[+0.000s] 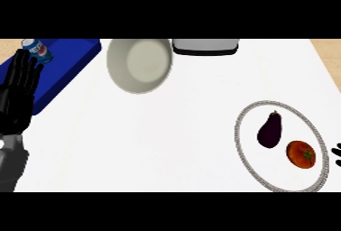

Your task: Pick the tomato from the placemat and place it in the bowl

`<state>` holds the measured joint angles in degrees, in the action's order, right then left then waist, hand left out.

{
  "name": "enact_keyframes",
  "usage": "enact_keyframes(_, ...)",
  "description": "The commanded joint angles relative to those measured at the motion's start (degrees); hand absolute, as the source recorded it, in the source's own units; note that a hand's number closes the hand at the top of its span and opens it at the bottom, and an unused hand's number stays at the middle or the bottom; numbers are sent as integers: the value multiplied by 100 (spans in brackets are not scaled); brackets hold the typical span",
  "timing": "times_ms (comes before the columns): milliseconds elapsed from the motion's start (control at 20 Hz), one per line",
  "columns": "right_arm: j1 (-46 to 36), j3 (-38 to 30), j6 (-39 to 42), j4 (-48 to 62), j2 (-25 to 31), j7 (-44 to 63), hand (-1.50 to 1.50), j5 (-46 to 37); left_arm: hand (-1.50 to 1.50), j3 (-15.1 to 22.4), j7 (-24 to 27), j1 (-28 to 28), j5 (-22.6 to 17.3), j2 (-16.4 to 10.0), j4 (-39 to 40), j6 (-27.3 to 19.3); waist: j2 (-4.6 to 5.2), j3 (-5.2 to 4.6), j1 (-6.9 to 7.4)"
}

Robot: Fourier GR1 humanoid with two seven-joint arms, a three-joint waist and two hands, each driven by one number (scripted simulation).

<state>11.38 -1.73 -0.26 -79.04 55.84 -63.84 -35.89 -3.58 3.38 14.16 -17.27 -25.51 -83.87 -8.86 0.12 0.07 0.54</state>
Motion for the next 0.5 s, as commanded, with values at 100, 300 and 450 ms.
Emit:
enact_keyframes(100,-662,225,-115,793,-288,-816,-150,-369,0,-218,23,-133,28,-39,-74,155,-6,-3,-4)
enact_keyframes(300,-1325,627,-99,1169,-727,-684,-150,-580,0,-175,-79,188,86,56,140,140,7,-1,24)
enact_keyframes(450,-1207,457,-229,1410,-538,-1173,-150,-454,0,-224,74,-113,158,82,21,168,-4,-3,-16)
